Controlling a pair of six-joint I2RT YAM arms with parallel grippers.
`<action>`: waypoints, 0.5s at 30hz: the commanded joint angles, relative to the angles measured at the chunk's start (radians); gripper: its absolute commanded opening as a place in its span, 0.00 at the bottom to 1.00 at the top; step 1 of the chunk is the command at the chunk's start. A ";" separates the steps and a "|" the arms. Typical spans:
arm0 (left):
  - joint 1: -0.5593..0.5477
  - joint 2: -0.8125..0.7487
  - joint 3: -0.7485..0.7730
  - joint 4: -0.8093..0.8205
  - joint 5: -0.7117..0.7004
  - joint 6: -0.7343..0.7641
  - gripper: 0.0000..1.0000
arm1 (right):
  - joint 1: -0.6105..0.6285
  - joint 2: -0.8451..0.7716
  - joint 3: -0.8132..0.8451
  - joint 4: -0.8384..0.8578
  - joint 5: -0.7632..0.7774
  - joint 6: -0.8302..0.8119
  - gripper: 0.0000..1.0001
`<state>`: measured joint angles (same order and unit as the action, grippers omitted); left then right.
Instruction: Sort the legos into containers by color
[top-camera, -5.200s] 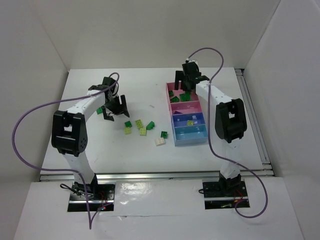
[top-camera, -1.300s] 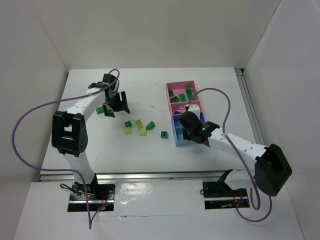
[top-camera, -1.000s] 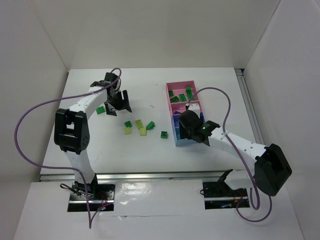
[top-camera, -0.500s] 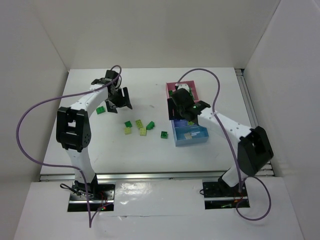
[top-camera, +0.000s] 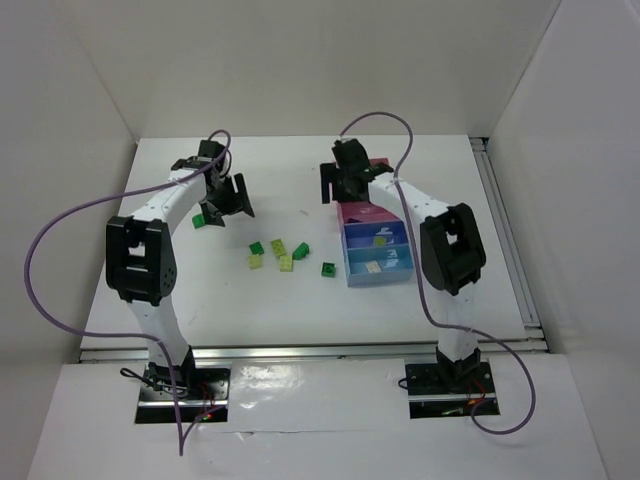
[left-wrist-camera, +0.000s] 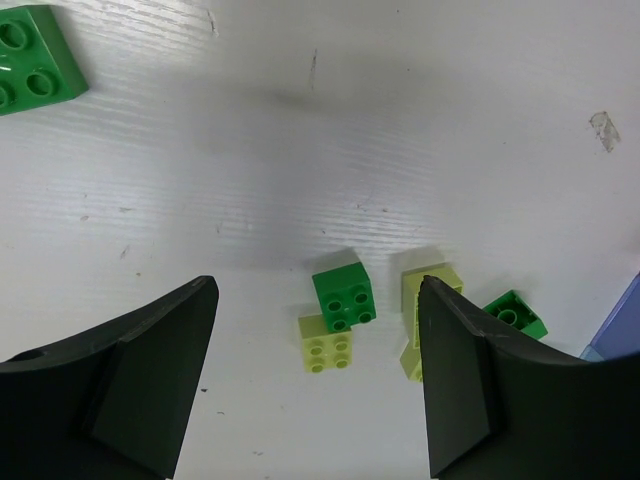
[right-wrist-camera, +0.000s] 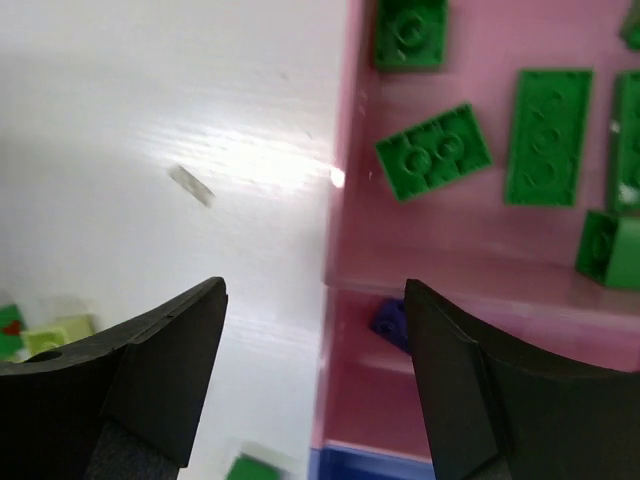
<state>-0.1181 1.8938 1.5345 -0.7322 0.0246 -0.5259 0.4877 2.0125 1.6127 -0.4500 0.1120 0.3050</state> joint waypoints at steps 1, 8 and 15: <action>0.005 -0.052 -0.007 0.007 -0.006 0.012 0.85 | -0.014 0.113 0.153 0.041 -0.060 -0.021 0.79; 0.044 -0.079 -0.028 0.007 0.003 0.012 0.85 | 0.038 0.223 0.362 -0.042 -0.202 -0.099 0.74; 0.064 -0.079 -0.037 0.016 0.003 0.021 0.85 | 0.034 0.144 0.265 0.016 -0.147 -0.107 0.73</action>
<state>-0.0559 1.8500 1.5055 -0.7284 0.0257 -0.5228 0.5293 2.2311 1.8896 -0.4660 -0.0410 0.2096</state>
